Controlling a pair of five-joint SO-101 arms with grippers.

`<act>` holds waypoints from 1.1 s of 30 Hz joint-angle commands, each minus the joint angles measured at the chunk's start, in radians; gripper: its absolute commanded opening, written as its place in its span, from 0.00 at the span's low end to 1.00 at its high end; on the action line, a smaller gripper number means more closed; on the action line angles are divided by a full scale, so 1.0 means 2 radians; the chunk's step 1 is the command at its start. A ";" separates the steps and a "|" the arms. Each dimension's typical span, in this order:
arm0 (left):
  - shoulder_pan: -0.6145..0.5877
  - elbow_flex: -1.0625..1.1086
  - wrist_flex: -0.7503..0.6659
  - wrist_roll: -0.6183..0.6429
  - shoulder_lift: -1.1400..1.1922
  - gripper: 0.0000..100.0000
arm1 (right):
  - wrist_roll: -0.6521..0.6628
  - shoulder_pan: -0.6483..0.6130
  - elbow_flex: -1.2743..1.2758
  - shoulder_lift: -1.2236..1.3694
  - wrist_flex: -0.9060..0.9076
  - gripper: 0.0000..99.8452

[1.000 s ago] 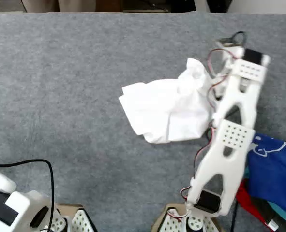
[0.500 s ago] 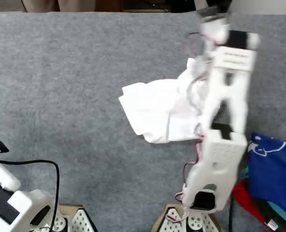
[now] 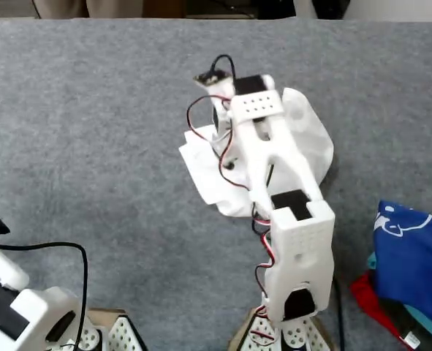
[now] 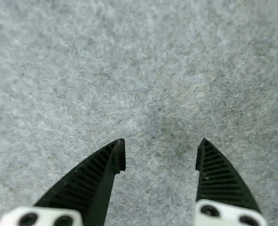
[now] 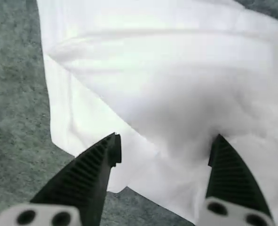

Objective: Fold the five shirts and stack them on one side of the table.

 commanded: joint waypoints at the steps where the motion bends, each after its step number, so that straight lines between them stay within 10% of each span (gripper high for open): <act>1: -0.004 -0.002 -0.003 0.000 -0.018 0.25 | -0.003 -0.003 0.046 -0.039 -0.031 0.27; 7: -0.012 -0.007 -0.001 0.000 -0.022 0.25 | -0.003 0.026 0.001 -0.043 -0.019 0.00; 22: -0.005 -0.002 0.002 -0.022 -0.022 0.25 | 0.021 0.170 -0.273 -0.101 0.106 0.01; 33: 0.039 -0.005 0.034 0.071 -0.022 0.25 | 0.006 0.037 -0.101 -0.101 0.097 0.24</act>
